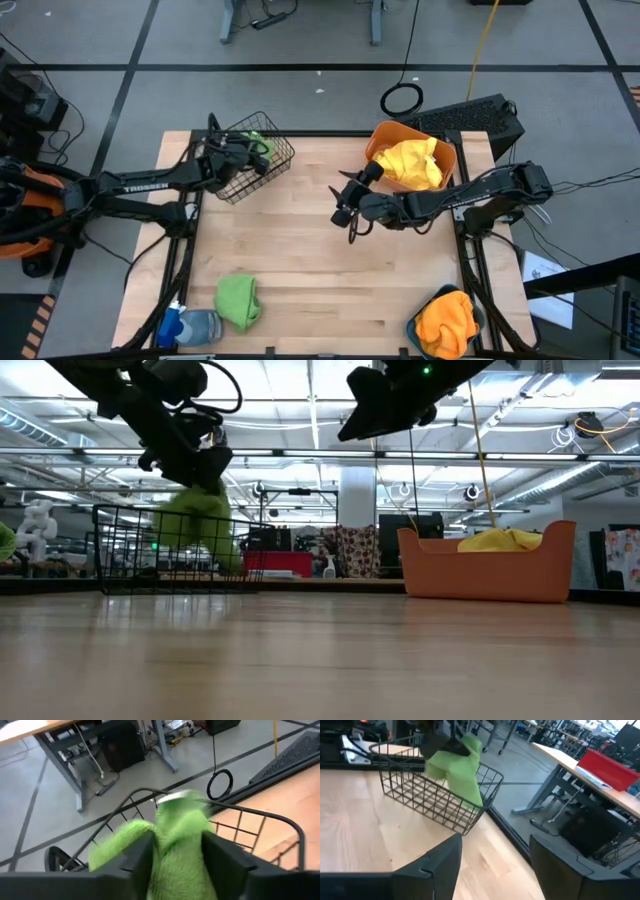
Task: Sort microfiber towel by color & place in baskets
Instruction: Put the top green microfiber cloth into the black wire basket, then put the green microfiber cloth into the black wire basket
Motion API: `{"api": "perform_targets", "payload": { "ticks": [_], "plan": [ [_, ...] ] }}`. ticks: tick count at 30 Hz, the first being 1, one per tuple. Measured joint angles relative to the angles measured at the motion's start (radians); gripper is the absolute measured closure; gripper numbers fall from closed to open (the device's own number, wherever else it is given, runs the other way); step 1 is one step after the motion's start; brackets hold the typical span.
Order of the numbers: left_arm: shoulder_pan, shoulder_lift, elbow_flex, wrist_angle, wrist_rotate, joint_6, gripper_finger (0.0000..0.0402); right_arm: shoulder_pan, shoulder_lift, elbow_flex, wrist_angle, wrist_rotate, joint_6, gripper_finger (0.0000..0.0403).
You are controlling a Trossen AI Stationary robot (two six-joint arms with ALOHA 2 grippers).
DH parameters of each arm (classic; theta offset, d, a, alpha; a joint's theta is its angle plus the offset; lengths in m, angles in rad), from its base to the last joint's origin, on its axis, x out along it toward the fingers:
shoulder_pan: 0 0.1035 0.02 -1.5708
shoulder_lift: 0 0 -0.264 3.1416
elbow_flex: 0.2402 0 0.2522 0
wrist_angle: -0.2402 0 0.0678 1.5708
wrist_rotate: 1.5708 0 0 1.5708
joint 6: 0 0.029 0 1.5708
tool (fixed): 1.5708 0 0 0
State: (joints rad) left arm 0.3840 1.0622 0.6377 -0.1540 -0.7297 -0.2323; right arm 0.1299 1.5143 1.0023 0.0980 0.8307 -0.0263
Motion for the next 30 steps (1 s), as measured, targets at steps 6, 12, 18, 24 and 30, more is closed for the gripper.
{"api": "perform_targets", "payload": {
  "ticks": [6, 12, 18, 24, 30],
  "plan": [
    [-0.017, -0.01, 0.0, 0.008, 0.014, 0.005, 0.0126, 0.005, 0.022, 0.0, -0.006, -0.003, 0.026, 0.0181],
    [-0.074, -0.058, 0.058, -0.051, 0.07, 0.002, 0.0088, 0.026, 0.021, 0.0, -0.005, -0.026, 0.028, 0.0182],
    [-0.217, -0.097, 0.111, -0.142, 0.404, 0.002, 0.01, 0.053, 0.021, 0.0, -0.006, -0.031, 0.013, 0.0182],
    [-0.454, -0.097, 0.117, -0.236, 0.762, -0.03, 0.0117, 0.063, 0.021, 0.0, -0.019, -0.134, 0.006, 0.0182],
    [-0.684, -0.086, 0.118, -0.376, 0.781, -0.158, 0.0119, 0.062, 0.021, 0.0, -0.022, -0.13, 0.006, 0.0182]
  ]
}}
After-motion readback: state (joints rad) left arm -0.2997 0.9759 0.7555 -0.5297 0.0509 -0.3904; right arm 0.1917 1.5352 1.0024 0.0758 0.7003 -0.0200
